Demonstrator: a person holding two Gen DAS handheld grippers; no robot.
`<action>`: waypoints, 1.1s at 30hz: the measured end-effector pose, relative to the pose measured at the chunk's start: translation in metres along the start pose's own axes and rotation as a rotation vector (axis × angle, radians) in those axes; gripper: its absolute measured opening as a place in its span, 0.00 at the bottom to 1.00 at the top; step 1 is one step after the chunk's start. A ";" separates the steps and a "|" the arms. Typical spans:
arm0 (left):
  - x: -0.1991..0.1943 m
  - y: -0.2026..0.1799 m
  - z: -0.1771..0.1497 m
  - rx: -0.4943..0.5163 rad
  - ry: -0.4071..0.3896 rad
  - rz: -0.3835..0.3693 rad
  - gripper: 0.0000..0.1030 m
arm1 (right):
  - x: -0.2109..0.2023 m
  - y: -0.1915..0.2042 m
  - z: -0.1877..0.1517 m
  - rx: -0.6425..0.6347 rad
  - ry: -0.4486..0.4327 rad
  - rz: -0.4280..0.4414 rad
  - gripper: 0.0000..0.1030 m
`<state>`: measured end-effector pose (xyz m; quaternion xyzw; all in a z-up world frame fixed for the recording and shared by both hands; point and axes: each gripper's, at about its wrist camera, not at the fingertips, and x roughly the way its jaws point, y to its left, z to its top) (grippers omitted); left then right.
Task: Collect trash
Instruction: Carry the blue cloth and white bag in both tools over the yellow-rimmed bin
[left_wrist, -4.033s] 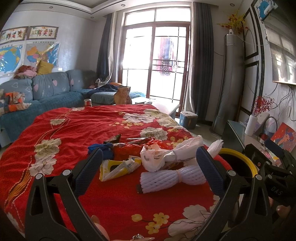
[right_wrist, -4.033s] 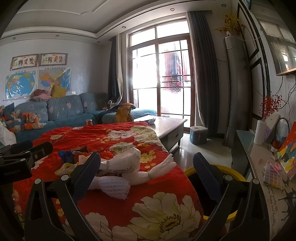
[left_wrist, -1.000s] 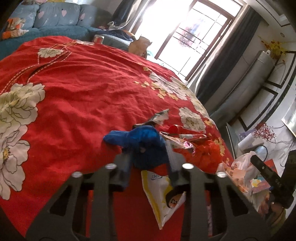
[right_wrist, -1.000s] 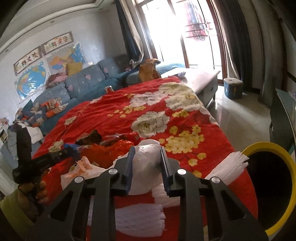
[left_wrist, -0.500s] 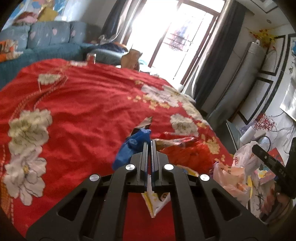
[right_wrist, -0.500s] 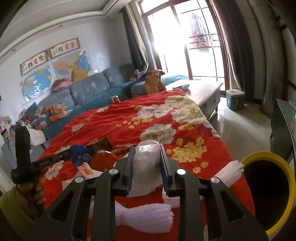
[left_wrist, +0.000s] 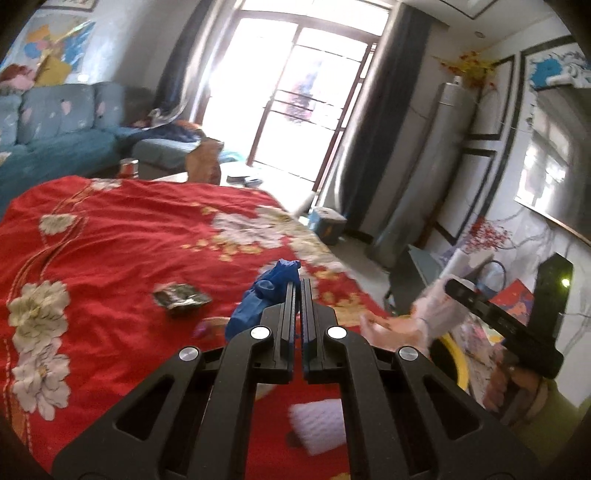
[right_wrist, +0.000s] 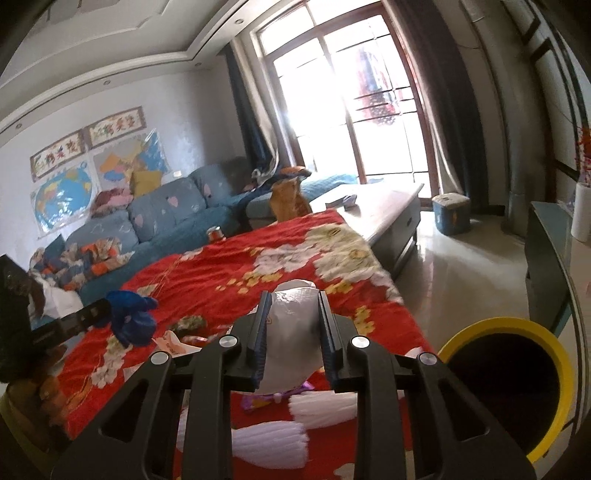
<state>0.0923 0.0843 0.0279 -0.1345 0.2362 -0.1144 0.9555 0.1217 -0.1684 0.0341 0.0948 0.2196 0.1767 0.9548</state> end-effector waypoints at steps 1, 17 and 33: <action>0.001 -0.007 0.000 0.010 0.002 -0.013 0.00 | -0.003 -0.006 0.003 0.010 -0.012 -0.011 0.23; 0.041 -0.098 -0.007 0.126 0.054 -0.182 0.00 | -0.041 -0.090 0.023 0.128 -0.114 -0.205 0.22; 0.080 -0.175 -0.034 0.221 0.147 -0.316 0.00 | -0.064 -0.181 0.002 0.270 -0.151 -0.419 0.22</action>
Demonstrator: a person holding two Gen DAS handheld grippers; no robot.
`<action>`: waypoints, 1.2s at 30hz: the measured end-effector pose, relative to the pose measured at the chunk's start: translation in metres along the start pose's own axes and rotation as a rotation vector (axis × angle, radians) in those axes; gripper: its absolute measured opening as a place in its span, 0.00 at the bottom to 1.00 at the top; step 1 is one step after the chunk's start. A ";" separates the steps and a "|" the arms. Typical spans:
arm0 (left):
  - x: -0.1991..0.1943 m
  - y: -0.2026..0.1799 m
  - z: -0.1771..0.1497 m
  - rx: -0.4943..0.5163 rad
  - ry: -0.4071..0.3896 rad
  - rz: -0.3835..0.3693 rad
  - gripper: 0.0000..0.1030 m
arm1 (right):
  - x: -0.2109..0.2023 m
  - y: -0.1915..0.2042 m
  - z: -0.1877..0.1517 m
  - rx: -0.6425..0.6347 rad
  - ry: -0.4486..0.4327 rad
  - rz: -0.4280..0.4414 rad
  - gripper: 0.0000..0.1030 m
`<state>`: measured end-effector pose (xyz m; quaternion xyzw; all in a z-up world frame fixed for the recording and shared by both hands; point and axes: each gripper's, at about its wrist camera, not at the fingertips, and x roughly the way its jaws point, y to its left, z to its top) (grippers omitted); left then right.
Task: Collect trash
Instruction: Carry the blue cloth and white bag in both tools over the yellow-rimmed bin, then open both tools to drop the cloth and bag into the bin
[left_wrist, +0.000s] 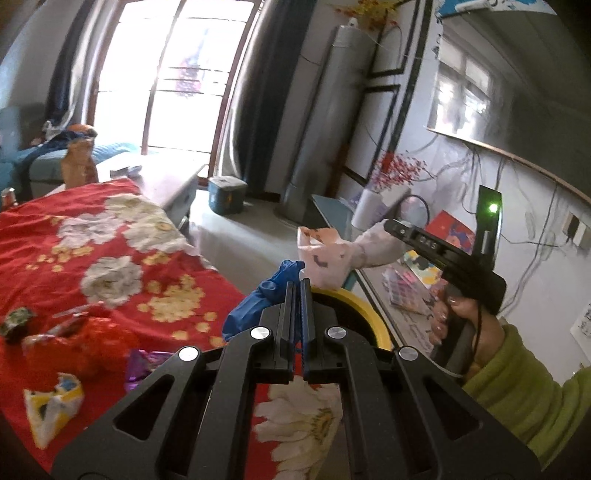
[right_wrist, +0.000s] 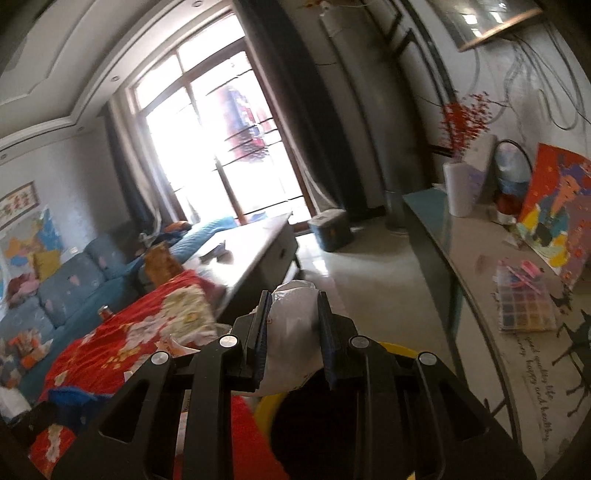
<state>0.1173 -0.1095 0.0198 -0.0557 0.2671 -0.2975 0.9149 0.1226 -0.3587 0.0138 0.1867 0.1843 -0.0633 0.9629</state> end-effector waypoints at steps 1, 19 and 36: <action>0.003 -0.005 0.000 0.000 0.005 -0.010 0.00 | 0.000 -0.003 -0.001 0.006 0.001 -0.010 0.22; 0.083 -0.049 -0.016 -0.017 0.136 -0.184 0.00 | 0.025 -0.062 -0.010 0.041 0.042 -0.159 0.22; 0.134 -0.044 -0.032 -0.055 0.223 -0.162 0.39 | 0.057 -0.071 -0.033 0.056 0.173 -0.097 0.47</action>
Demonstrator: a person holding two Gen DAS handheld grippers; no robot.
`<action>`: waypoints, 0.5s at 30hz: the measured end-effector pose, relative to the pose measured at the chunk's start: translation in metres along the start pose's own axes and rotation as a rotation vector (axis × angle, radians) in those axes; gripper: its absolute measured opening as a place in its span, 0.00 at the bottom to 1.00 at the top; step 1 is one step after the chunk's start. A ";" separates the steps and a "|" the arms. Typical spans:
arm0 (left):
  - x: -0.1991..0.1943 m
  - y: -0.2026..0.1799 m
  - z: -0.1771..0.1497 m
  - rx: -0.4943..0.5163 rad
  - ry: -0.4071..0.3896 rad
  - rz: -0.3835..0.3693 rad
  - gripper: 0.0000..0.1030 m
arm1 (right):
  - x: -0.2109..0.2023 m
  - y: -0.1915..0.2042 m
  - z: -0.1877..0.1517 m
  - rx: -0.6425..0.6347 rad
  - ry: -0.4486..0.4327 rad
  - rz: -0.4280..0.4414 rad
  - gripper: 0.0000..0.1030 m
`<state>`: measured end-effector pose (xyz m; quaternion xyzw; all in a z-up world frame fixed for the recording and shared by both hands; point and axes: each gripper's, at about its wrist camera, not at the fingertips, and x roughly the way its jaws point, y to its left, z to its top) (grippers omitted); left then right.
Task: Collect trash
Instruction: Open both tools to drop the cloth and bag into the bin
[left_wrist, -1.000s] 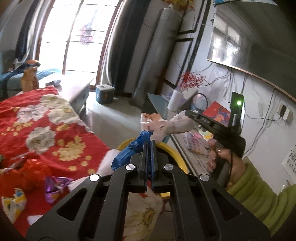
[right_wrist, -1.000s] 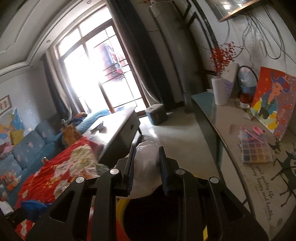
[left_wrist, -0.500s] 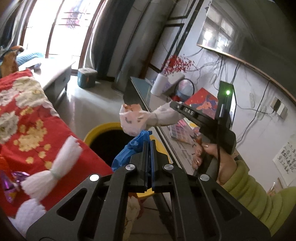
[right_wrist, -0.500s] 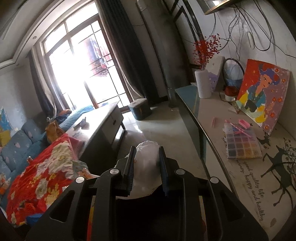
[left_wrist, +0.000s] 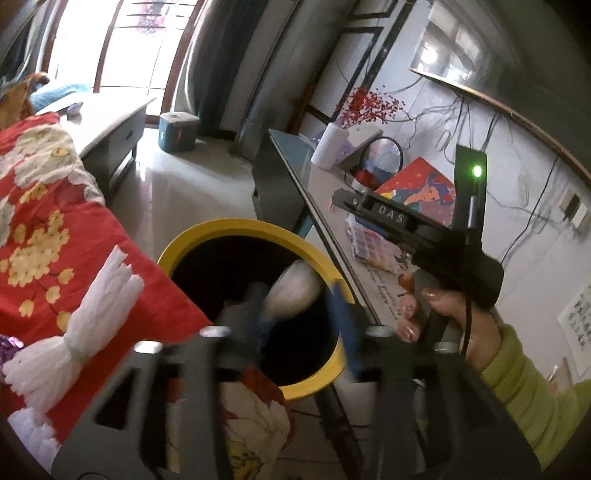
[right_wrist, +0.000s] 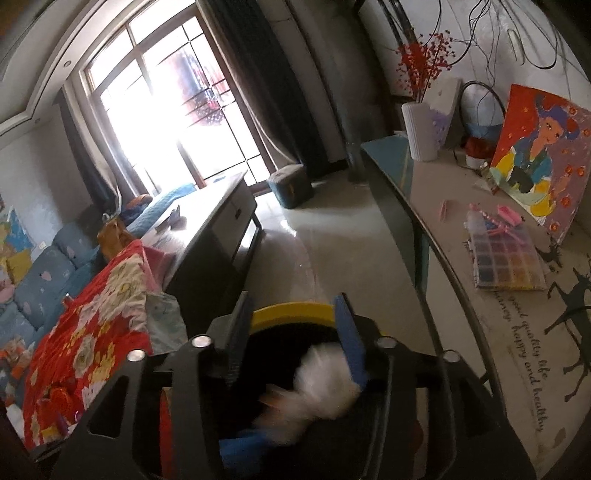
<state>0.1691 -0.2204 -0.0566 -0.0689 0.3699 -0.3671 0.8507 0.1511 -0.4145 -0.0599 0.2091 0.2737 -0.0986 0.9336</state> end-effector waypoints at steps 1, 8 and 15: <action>-0.001 0.001 0.000 -0.004 -0.004 0.006 0.42 | 0.000 0.001 -0.001 -0.004 0.002 0.000 0.48; -0.034 0.014 0.004 -0.022 -0.077 0.073 0.73 | -0.017 0.023 -0.016 -0.077 0.002 0.044 0.58; -0.069 0.033 0.003 -0.064 -0.138 0.155 0.85 | -0.037 0.062 -0.030 -0.170 0.009 0.134 0.62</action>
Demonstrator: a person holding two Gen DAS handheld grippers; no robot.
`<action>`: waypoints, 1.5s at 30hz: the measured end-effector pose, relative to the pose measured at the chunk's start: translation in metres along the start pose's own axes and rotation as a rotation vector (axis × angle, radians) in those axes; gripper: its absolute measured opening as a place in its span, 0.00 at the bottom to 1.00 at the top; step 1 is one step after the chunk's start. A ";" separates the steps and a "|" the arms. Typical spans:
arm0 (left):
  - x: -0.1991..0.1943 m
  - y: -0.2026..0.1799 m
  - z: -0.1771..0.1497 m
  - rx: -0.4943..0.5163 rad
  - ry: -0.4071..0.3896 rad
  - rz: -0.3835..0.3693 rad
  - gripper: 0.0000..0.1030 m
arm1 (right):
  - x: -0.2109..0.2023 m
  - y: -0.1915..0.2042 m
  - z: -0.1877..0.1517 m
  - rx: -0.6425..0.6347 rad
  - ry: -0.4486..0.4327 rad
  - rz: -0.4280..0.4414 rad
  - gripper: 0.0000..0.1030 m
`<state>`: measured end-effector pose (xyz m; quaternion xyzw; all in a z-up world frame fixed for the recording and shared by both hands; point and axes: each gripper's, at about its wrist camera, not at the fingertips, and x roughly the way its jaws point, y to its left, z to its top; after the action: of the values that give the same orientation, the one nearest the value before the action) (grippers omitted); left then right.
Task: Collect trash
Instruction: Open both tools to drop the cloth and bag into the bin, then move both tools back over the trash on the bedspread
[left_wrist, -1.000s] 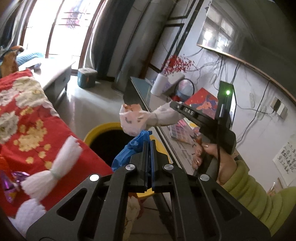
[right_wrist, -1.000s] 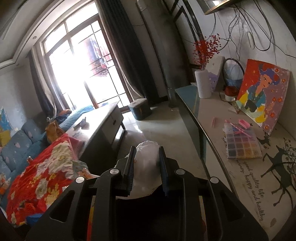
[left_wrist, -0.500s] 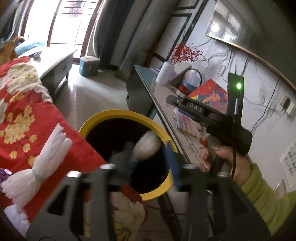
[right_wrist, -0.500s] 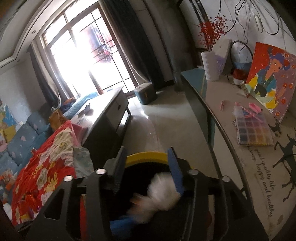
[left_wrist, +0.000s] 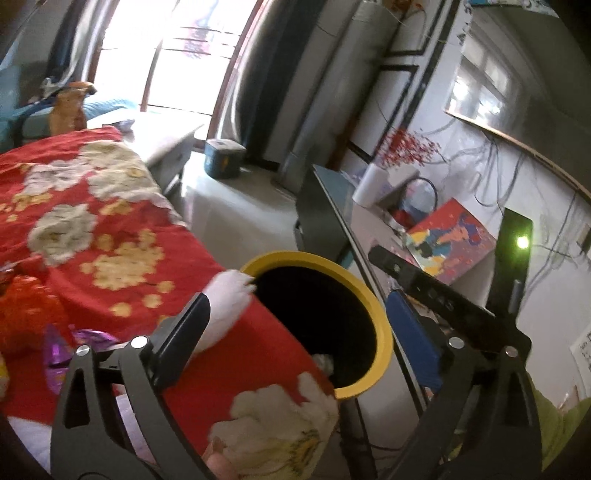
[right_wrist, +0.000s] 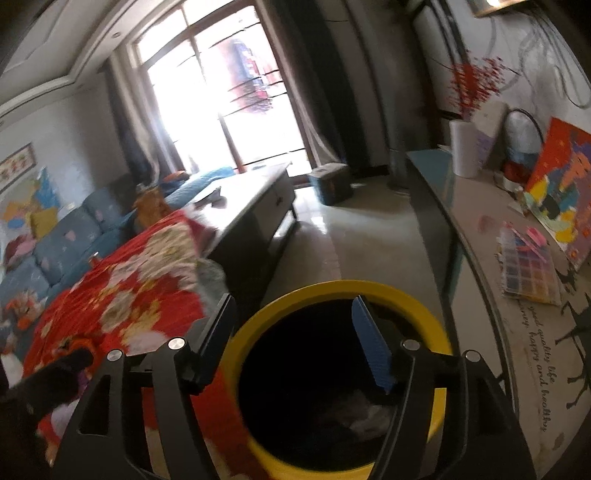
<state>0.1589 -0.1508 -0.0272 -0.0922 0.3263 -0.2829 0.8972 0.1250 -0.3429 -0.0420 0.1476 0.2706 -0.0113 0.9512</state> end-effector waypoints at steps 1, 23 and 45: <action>-0.004 0.003 0.000 -0.005 -0.010 0.012 0.85 | -0.001 0.007 0.000 -0.014 0.001 0.011 0.62; -0.089 0.060 -0.006 -0.095 -0.171 0.143 0.87 | -0.030 0.109 -0.003 -0.180 -0.008 0.212 0.67; -0.156 0.138 -0.036 -0.144 -0.149 0.357 0.87 | -0.026 0.178 -0.052 -0.295 0.127 0.339 0.68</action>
<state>0.0996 0.0519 -0.0203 -0.1173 0.2896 -0.0879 0.9458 0.0943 -0.1591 -0.0211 0.0505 0.3000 0.1977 0.9319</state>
